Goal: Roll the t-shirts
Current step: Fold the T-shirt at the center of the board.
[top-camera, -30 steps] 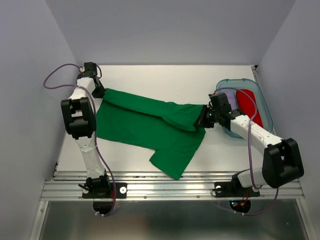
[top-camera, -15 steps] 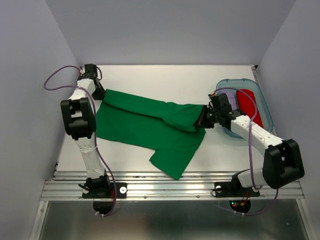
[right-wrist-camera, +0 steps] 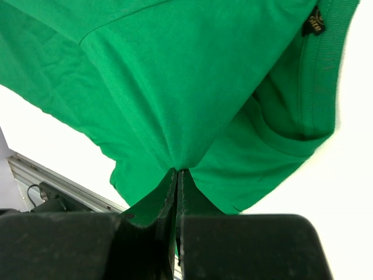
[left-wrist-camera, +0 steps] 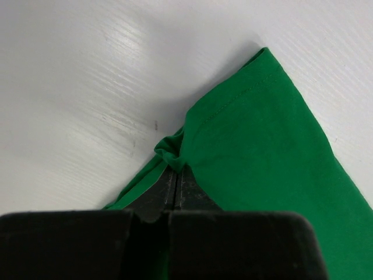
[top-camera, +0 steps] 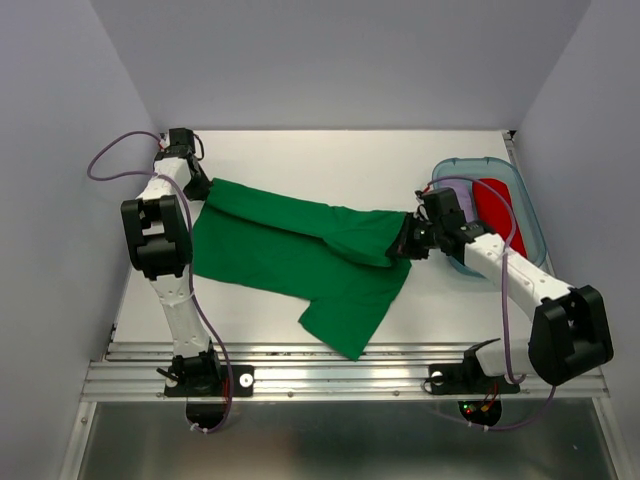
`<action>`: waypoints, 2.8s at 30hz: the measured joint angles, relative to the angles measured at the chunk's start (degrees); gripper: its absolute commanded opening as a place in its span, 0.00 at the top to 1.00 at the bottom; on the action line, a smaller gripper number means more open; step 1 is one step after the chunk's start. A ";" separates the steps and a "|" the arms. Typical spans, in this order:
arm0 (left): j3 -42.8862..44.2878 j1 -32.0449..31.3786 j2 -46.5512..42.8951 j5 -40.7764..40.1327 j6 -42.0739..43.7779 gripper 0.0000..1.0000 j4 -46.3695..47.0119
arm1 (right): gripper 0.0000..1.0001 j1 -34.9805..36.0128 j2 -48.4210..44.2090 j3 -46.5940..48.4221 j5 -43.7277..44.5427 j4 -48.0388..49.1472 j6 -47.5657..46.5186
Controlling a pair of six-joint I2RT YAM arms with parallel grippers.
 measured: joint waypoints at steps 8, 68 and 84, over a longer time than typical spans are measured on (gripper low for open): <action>-0.22 0.00 0.00 -0.20 0.02 1.00 -0.02 | 0.99 1.77 -0.57 -3.23 0.17 -0.09 -0.44; -2.49 0.00 0.04 -0.81 0.04 1.00 -0.17 | 0.99 13.64 -0.46 -5.53 3.37 -0.39 1.55; -2.49 0.00 0.04 -0.79 0.04 1.00 -0.17 | 0.99 14.93 -0.04 -5.53 3.54 -0.13 1.60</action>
